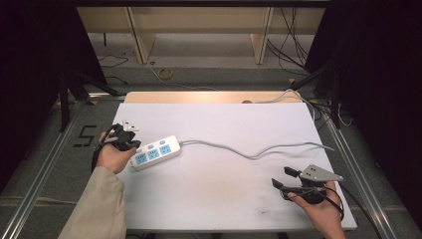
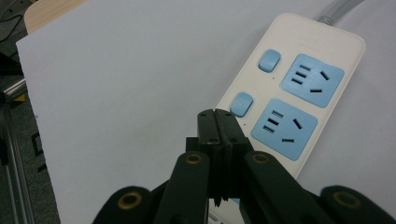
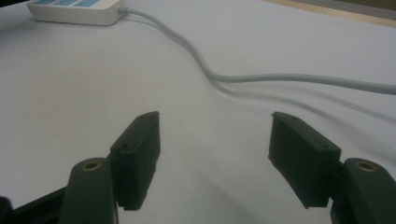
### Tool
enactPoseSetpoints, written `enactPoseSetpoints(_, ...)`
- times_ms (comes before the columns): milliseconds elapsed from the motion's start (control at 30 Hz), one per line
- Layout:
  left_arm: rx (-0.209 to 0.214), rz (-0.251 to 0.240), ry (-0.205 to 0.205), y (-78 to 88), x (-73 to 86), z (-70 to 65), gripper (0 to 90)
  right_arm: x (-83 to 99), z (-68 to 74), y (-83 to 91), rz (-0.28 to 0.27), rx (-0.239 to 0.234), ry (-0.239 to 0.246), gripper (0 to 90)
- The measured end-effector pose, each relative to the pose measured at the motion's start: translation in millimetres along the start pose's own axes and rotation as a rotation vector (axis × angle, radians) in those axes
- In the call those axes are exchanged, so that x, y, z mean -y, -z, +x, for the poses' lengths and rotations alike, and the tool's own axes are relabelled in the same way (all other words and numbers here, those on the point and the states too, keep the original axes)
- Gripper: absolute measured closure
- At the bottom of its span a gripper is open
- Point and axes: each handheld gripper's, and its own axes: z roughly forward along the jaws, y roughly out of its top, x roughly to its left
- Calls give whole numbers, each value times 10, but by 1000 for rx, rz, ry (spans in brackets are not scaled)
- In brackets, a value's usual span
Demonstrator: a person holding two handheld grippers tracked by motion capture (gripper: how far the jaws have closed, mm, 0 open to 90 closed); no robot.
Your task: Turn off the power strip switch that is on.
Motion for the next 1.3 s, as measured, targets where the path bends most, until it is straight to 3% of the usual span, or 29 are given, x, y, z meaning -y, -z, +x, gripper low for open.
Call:
enactPoseSetpoints(500, -16, 51, -27, -53, 20, 16, 897, -1, 1, 0, 1, -2, 3, 345)
enactPoseSetpoints(1300, -23, 85, -53, -152, 24, 5, 896, 2, -2, -1, 3, 1, 5, 346)
